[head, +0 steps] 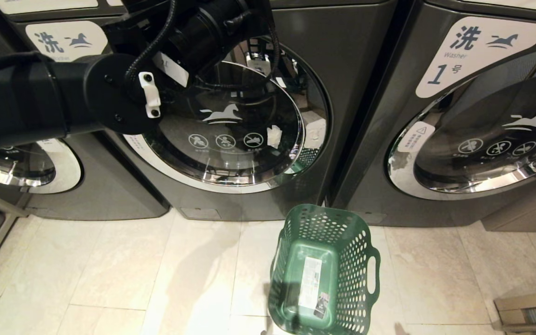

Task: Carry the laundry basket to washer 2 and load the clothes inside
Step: Press the washing machine switch

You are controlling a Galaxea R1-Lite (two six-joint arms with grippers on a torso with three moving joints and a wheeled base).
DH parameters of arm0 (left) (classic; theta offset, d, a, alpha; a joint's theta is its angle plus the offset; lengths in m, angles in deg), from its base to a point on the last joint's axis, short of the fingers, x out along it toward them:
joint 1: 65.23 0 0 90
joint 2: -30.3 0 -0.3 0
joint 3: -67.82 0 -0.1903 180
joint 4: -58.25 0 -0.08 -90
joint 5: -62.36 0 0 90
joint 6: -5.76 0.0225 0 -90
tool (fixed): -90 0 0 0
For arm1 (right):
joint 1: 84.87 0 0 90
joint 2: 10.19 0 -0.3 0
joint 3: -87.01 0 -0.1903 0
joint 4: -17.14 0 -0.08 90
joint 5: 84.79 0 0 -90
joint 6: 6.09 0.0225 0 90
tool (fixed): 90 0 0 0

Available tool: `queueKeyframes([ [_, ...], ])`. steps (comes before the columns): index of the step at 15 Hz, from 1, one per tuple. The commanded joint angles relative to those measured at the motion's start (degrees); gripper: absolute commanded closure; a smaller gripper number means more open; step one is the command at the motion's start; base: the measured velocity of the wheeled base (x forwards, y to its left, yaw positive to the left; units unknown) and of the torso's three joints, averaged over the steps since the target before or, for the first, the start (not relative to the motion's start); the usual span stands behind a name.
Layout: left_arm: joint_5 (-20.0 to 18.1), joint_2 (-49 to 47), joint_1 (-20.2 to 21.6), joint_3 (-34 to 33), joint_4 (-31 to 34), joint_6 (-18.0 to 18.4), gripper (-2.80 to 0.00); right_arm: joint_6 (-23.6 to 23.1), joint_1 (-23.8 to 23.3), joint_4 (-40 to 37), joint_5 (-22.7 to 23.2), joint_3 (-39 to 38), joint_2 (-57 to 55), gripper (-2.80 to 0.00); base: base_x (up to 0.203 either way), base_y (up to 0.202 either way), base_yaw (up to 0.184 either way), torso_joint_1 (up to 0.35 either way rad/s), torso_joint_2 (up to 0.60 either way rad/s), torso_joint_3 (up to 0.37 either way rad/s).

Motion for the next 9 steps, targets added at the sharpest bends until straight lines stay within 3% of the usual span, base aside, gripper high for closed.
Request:
queueKeyframes([
  [1,0.2,0.1,0.4,0.0,-0.2,0.0,0.0,-0.1,0.0,0.0,0.0,0.0,-0.1,0.0,0.0,0.0,0.0,0.0,0.0,0.0],
  [9,0.1,0.3,0.4,0.8,-0.1,0.0,0.0,-0.1,0.0,0.0,0.0,0.0,-0.1,0.0,0.0,0.0,0.0,0.0,0.0,0.0],
])
